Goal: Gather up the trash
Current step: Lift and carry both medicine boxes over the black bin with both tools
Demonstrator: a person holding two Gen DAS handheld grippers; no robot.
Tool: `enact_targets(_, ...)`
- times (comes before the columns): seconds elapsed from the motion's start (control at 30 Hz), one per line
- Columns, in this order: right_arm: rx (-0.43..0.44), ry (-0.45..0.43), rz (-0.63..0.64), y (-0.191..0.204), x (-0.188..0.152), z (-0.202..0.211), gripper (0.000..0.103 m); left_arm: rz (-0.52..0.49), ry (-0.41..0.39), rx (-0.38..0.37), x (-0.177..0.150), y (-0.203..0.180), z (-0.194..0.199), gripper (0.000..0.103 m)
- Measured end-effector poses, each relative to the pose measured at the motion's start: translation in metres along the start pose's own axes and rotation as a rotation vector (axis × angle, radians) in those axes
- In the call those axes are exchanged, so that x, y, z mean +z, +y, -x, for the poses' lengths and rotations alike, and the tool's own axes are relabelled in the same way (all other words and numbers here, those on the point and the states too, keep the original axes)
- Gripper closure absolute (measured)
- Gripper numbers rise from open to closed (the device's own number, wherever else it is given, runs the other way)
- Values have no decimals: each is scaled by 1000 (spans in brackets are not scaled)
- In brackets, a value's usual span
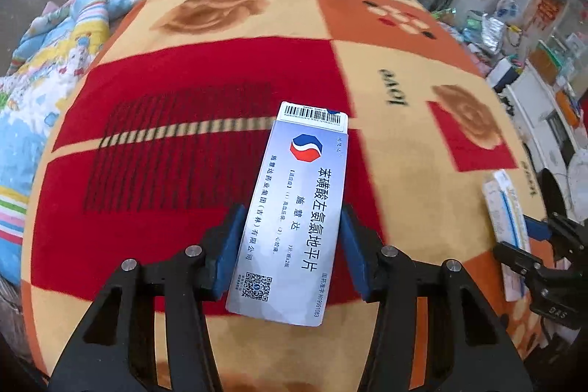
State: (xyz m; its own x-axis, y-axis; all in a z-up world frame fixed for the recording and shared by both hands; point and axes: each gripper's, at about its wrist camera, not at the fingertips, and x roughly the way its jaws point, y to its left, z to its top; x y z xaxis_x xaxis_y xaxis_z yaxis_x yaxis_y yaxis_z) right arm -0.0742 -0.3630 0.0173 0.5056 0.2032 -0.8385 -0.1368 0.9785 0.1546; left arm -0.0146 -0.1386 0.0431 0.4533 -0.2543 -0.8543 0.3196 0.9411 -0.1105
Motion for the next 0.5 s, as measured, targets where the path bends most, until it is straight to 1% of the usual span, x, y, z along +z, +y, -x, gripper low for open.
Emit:
enact_targets(0.2,-1,-25,-25,-14,-5,20,54,-35,-14,-51,-5,-39,13,54)
enact_targets(0.5,-14,-66,-63,-36,-13,48,54,-90,-16,-80,-12,-97,17,54)
